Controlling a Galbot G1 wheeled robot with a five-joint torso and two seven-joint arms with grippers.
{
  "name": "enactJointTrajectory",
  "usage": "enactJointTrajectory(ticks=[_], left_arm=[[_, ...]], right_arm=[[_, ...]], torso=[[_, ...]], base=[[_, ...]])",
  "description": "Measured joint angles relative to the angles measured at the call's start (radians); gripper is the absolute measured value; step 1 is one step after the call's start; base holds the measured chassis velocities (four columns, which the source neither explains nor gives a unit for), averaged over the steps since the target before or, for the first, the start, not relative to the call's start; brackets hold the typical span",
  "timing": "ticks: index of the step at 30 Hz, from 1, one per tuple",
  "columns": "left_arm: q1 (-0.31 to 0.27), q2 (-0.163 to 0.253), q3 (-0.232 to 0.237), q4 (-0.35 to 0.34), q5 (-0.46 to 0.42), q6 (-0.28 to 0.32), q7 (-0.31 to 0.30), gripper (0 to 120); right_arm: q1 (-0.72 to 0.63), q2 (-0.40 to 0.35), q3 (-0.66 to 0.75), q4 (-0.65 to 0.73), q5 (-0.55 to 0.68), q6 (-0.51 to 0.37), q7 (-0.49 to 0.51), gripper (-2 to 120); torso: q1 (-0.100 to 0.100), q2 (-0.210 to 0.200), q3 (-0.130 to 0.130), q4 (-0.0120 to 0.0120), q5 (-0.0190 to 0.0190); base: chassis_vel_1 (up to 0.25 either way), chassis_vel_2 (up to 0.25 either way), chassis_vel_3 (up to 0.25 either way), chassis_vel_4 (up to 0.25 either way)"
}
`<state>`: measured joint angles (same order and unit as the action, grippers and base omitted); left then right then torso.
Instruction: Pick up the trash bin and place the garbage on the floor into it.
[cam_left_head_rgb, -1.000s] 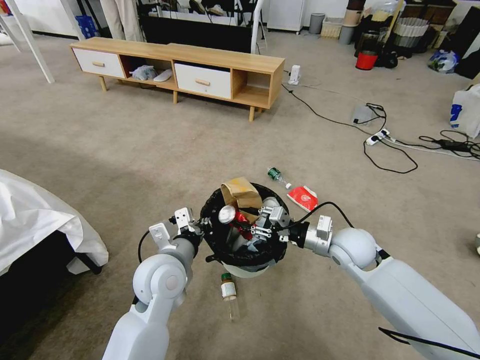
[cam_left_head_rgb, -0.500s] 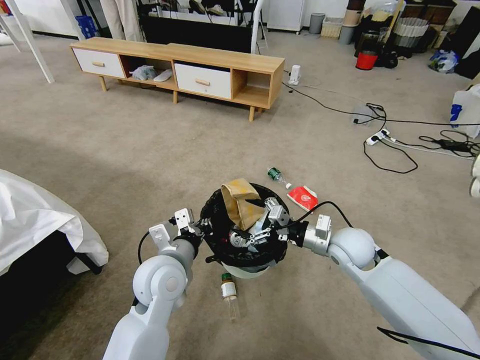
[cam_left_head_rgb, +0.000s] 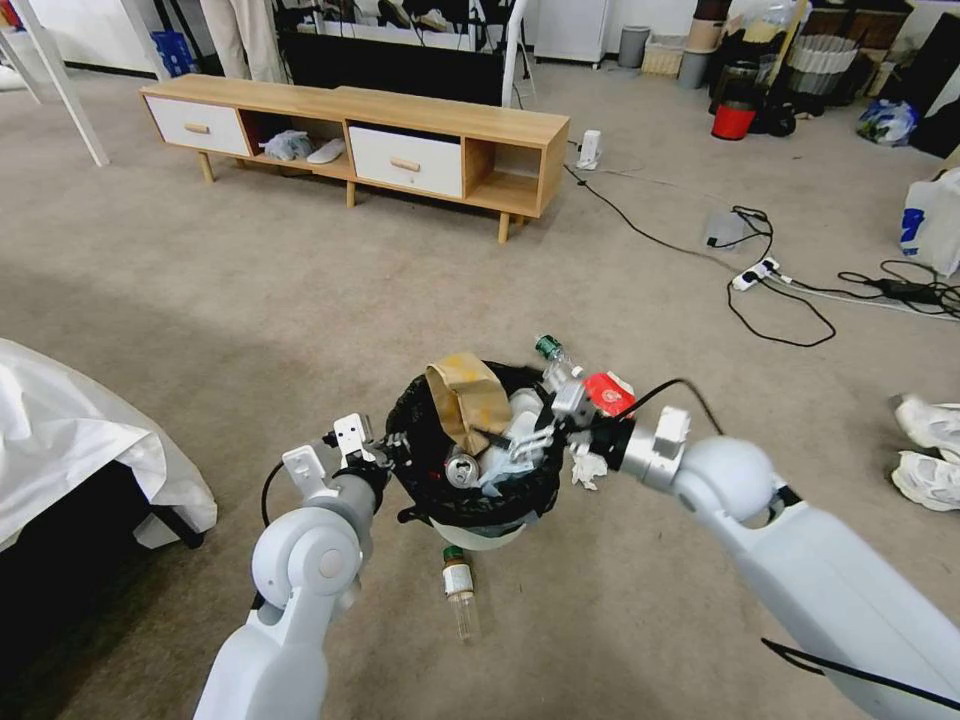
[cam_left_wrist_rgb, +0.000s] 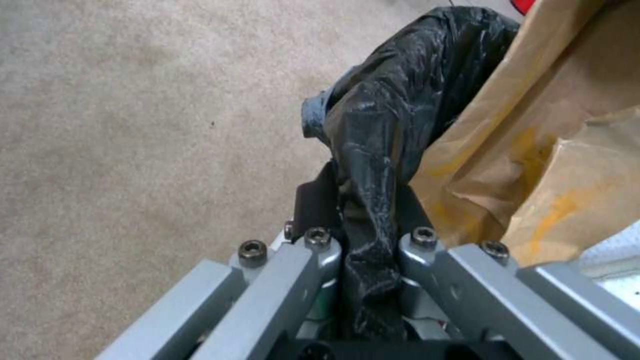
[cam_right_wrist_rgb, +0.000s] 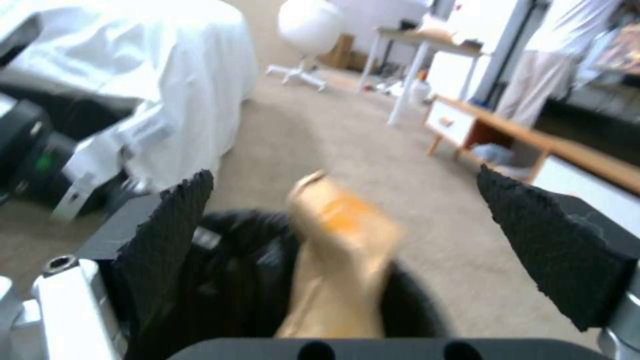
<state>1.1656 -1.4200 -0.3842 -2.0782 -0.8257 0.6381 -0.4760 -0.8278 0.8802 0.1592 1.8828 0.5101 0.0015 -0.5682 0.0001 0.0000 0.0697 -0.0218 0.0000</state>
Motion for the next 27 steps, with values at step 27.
enactJointTrajectory(ticks=[27], left_arm=[[0.002,0.022,-0.047,-0.031,-0.031,-0.023,0.0,4]], right_arm=[[-0.085,0.072,0.056,0.017,0.095,-0.403,0.793,100]], torso=[[0.0,0.0,0.0,0.0,-0.0001]], base=[[0.0,0.0,0.0,0.0]])
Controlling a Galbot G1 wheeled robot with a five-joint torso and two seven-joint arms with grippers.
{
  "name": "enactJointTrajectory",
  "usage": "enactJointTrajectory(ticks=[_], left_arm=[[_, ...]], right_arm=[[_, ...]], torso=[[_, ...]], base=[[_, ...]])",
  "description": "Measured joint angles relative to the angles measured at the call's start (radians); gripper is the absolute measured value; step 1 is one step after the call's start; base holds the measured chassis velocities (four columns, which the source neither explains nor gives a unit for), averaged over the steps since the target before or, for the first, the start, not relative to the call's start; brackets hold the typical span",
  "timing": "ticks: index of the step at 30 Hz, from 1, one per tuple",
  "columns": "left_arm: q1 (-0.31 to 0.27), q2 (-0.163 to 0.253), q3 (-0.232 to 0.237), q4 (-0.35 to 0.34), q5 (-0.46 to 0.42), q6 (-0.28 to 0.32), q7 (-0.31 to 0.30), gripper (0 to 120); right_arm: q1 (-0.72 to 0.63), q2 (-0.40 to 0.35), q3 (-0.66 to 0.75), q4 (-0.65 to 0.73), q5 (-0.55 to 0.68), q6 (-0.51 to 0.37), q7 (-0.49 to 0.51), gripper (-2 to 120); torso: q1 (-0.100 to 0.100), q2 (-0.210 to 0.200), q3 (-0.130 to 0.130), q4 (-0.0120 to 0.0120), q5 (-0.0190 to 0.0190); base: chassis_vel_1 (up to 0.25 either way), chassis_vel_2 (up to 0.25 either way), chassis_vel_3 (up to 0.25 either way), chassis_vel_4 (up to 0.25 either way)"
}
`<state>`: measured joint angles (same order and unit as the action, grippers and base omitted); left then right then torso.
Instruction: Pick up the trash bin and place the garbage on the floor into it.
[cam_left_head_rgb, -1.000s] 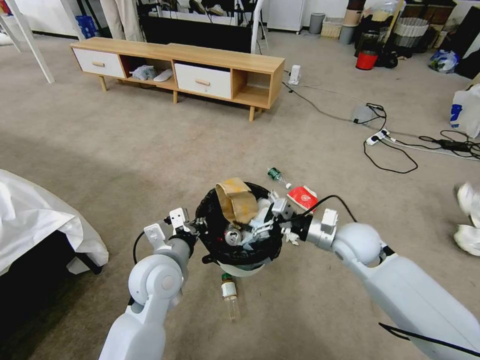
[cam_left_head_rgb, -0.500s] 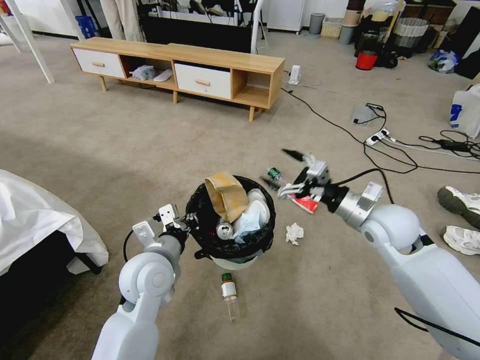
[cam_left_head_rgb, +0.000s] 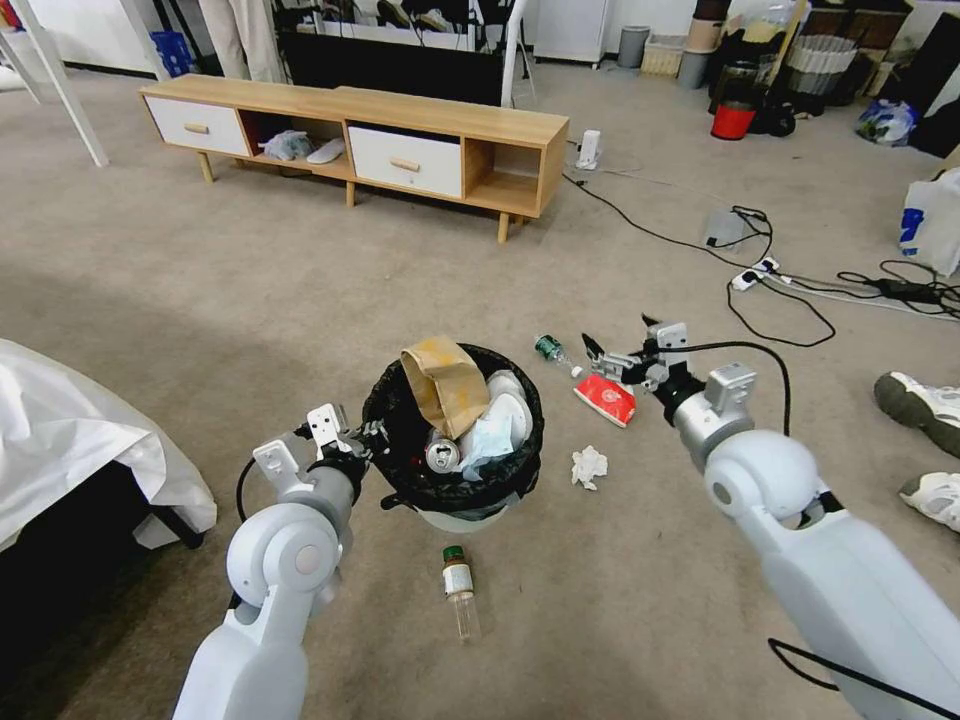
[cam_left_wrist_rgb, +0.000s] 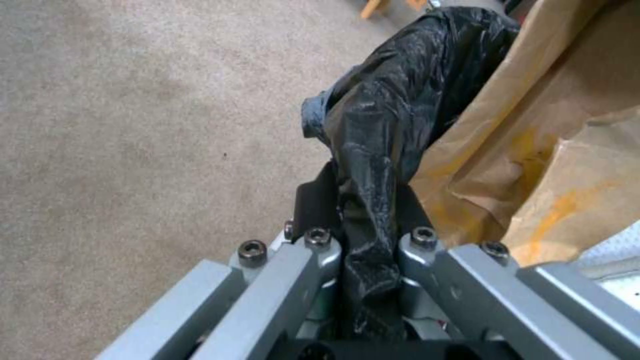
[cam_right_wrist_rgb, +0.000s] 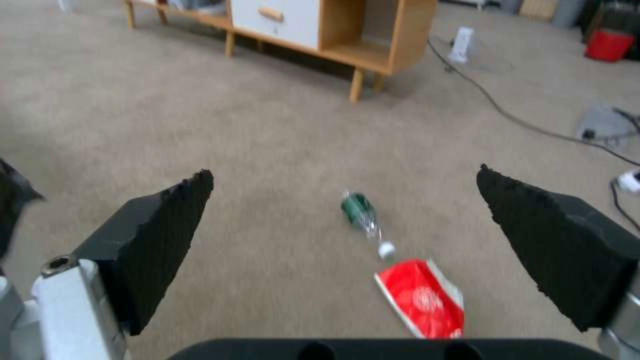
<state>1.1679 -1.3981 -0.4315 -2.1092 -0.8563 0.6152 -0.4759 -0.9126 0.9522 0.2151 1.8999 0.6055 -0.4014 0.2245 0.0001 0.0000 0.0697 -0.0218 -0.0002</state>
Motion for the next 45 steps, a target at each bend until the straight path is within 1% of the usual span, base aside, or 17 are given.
enactJointTrajectory(ticks=[7,15,23,30,34,38,42,45], left_arm=[[0.0,0.005,-0.005,-0.003,-0.008,0.006,0.0,4],[0.001,0.006,-0.007,-0.005,-0.008,0.007,0.0,4],[0.003,0.002,-0.007,-0.007,-0.003,0.007,0.0,4],[0.005,-0.001,-0.005,-0.009,0.001,0.007,-0.001,4],[0.007,-0.001,-0.005,-0.009,0.023,0.004,0.0,4],[0.008,-0.002,-0.005,-0.01,0.031,0.002,0.001,4],[0.012,-0.002,-0.005,-0.01,0.06,0.0,0.018,4],[0.013,-0.002,-0.005,-0.015,0.062,-0.001,0.02,4]], right_arm=[[0.003,0.02,-0.03,-0.01,0.0,-0.023,0.026,100],[0.006,0.03,-0.043,-0.019,-0.007,-0.024,0.028,100],[0.004,0.035,-0.047,-0.024,-0.018,-0.02,0.028,100],[0.002,0.035,-0.047,-0.028,-0.024,-0.015,0.028,100],[0.001,0.035,-0.047,-0.028,-0.028,-0.014,0.031,100],[0.0,0.035,-0.047,-0.031,-0.033,-0.014,0.037,100],[-0.01,0.034,-0.048,-0.036,-0.039,-0.019,0.056,100],[-0.015,0.033,-0.051,-0.038,-0.04,-0.026,0.063,100]], torso=[[0.0,0.0,0.0,-0.0001,0.0],[0.0,0.0,0.0,0.0,0.0001],[0.0,0.0,0.0,0.0006,0.0001],[0.0,0.0,0.0,-0.0003,0.0002],[0.0,0.0,0.0,0.0002,0.0002],[0.0,0.0,0.0,0.0001,0.0002],[0.0,0.0,0.0,0.0,0.0001],[0.0,0.0,0.0,0.0,0.0002]], base=[[0.0,0.0,0.0,0.0],[0.021,0.015,0.019,0.019],[0.059,0.063,0.067,0.058],[0.007,0.008,0.001,0.004],[0.0,0.0,0.0,0.0],[0.0,0.0,0.0,0.0],[0.0,0.0,0.0,0.0],[0.0,0.0,0.0,0.0]])
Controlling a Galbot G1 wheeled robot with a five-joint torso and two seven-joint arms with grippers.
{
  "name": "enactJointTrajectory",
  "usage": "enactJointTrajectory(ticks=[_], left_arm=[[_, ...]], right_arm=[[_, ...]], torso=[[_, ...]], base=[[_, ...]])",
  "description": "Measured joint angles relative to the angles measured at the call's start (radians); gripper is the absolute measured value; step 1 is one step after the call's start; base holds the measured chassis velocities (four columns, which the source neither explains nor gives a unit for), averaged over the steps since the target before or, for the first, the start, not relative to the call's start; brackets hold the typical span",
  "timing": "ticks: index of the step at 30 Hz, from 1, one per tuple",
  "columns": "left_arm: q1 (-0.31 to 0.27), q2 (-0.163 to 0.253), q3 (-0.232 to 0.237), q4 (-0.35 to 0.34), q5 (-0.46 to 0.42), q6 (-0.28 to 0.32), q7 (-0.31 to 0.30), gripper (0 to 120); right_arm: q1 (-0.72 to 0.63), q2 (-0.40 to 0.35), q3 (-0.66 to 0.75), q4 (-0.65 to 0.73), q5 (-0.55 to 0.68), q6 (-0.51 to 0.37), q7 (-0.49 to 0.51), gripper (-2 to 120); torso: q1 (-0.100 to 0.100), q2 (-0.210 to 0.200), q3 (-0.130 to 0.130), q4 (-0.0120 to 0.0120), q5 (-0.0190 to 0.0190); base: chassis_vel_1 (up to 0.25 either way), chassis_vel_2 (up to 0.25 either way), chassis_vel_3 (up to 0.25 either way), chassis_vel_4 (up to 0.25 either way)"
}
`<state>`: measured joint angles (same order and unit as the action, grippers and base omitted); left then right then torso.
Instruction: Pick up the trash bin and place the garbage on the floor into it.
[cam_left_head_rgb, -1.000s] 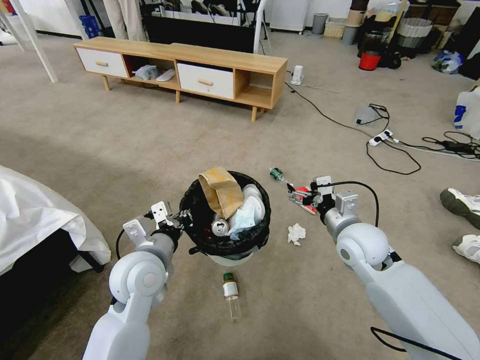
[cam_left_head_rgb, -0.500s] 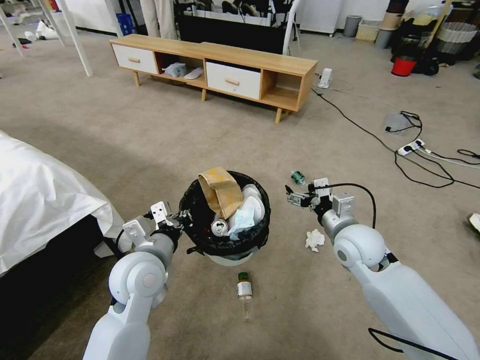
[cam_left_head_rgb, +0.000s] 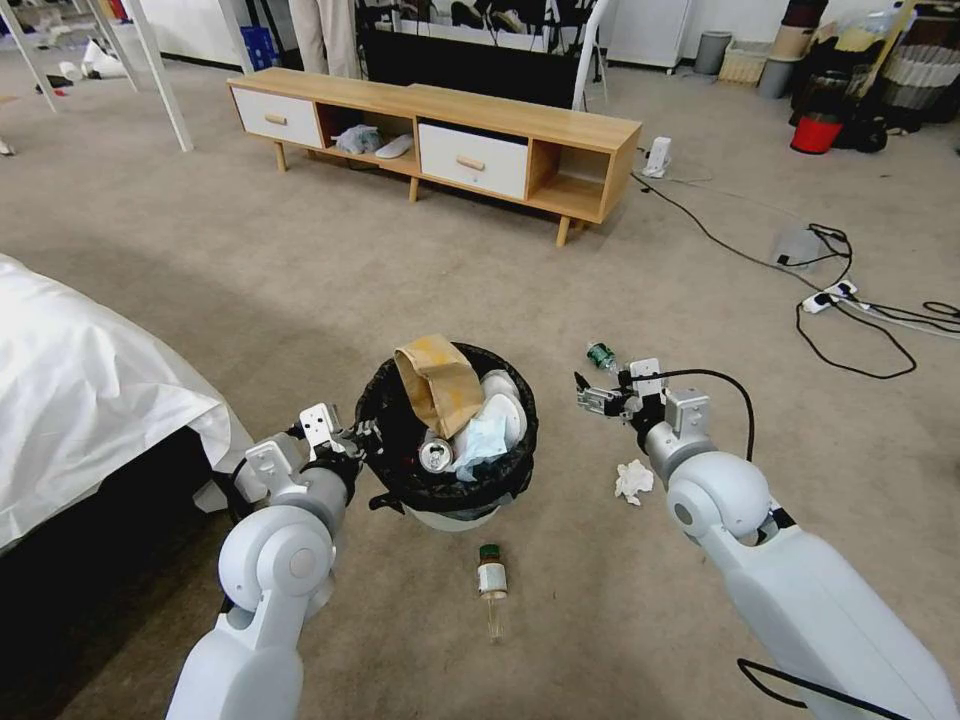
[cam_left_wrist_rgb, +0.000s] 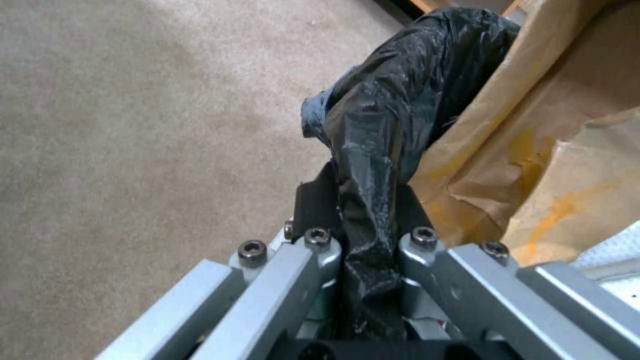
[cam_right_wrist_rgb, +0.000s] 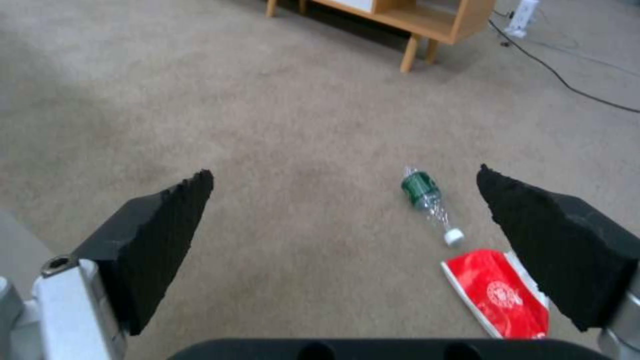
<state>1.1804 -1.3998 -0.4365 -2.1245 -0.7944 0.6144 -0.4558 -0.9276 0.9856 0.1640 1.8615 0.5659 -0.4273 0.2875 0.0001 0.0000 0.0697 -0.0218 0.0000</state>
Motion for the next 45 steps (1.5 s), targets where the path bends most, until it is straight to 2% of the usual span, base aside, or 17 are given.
enactJointTrajectory(ticks=[8,12,14,15,17,23,28,45], left_arm=[[-0.005,-0.001,-0.012,-0.005,0.001,-0.006,0.001,4],[-0.005,0.0,-0.018,-0.009,0.001,-0.006,0.001,4],[-0.005,0.001,-0.022,-0.012,0.0,-0.006,0.001,4],[-0.005,0.001,-0.022,-0.012,0.0,-0.006,0.001,4],[-0.005,0.003,-0.024,-0.016,-0.002,-0.006,0.001,4],[0.003,0.01,-0.034,-0.025,-0.009,-0.006,-0.001,4],[0.012,0.017,-0.042,-0.034,-0.015,-0.006,-0.002,4],[0.02,0.007,-0.034,-0.03,-0.009,-0.005,-0.004,4]], right_arm=[[-0.02,-0.002,-0.032,-0.01,0.026,-0.056,0.066,100],[-0.034,0.002,-0.064,-0.017,0.087,-0.102,0.123,100],[-0.035,0.012,-0.095,-0.017,0.167,-0.153,0.195,100],[-0.035,0.012,-0.095,-0.017,0.167,-0.153,0.195,100],[-0.032,0.024,-0.13,-0.012,0.267,-0.21,0.261,100],[-0.023,0.056,-0.183,-0.008,0.363,-0.278,0.317,100],[-0.013,0.073,-0.236,-0.007,0.407,-0.306,0.323,100],[0.006,0.071,-0.35,0.005,0.516,-0.312,0.293,100]], torso=[[0.0,0.0,0.0,0.0001,0.0],[0.0,0.0,0.0,-0.0001,-0.0001],[0.0,0.0,0.0,0.0001,-0.0001],[0.0,0.0,0.0,0.0001,-0.0001],[0.0,0.0,0.0,0.0,-0.0001],[0.0,0.0,0.0,0.0001,-0.0003],[0.0,0.0,0.0,0.0001,-0.0002],[0.0,0.0,0.0,0.0,-0.0001]], base=[[0.0,0.0,0.0,0.0],[0.0,0.0,0.0,0.0],[0.0,0.0,0.0,0.0],[0.0,0.0,0.0,0.0],[0.0,0.0,0.0,0.0],[0.0,0.0,0.0,0.0],[0.0,0.0,0.0,0.0],[0.0,0.0,0.0,0.0]])
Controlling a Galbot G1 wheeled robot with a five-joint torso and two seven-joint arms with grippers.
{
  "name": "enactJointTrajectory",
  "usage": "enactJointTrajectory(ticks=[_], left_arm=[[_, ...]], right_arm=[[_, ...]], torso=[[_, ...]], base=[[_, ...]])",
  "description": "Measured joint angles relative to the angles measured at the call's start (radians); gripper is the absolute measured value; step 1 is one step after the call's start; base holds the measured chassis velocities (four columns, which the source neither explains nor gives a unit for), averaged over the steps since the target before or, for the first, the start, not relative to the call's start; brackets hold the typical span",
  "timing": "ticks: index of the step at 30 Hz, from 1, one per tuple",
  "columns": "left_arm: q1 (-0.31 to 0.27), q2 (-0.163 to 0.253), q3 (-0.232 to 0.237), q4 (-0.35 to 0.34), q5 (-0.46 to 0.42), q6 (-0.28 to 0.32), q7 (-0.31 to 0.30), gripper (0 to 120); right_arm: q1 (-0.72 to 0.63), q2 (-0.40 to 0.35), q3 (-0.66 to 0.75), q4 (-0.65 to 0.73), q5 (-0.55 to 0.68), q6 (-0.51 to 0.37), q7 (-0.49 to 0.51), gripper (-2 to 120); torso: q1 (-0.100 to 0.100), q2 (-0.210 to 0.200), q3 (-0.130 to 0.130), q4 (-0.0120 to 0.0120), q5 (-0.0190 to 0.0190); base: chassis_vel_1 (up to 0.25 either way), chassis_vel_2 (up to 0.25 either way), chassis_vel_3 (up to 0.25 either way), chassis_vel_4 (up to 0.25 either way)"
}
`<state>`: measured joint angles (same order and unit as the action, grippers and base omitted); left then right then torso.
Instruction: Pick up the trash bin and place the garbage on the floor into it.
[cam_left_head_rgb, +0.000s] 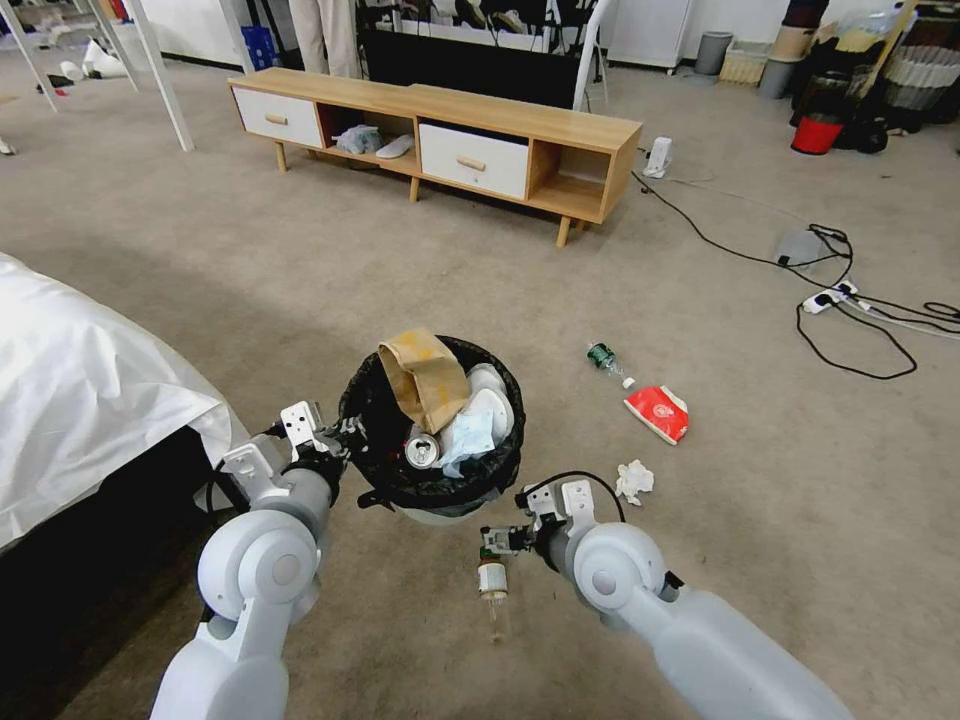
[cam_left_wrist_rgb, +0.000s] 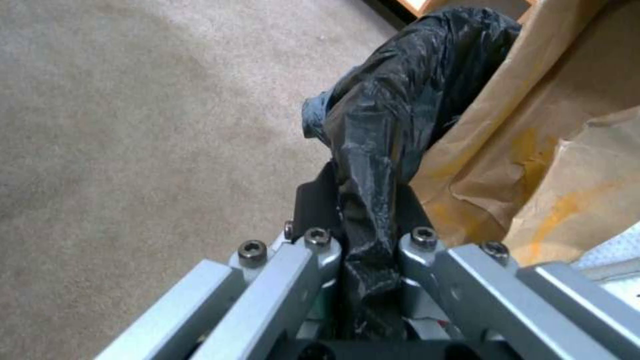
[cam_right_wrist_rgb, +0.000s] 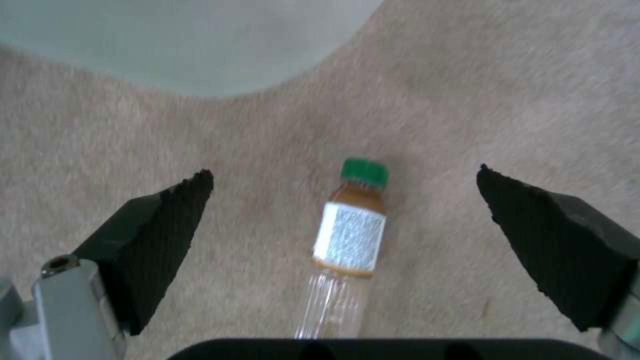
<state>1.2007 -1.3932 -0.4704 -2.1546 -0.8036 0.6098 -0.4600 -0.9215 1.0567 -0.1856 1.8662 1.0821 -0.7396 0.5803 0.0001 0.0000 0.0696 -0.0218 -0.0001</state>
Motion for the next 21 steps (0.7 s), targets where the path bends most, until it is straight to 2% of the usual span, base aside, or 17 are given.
enactJointTrajectory(ticks=[5,13,21], left_arm=[[0.008,-0.002,0.002,0.001,0.006,0.0,-0.001,4],[0.022,-0.003,0.006,-0.001,0.014,0.001,-0.001,4],[0.024,-0.012,0.018,0.001,0.021,0.0,-0.001,4]], right_arm=[[0.006,0.019,-0.069,-0.052,-0.009,0.002,-0.02,100],[0.019,0.053,-0.073,-0.156,-0.035,0.003,-0.067,100],[0.042,0.054,-0.097,-0.245,-0.056,0.025,-0.095,100]], torso=[[0.0,0.0,0.0,0.0,0.0001],[0.0,0.0,0.0,0.0,0.0001],[0.0,0.0,0.0,0.0,0.0]], base=[[0.0,0.0,0.0,0.0],[0.0,0.0,0.0,0.0],[0.0,0.0,0.0,0.0]])
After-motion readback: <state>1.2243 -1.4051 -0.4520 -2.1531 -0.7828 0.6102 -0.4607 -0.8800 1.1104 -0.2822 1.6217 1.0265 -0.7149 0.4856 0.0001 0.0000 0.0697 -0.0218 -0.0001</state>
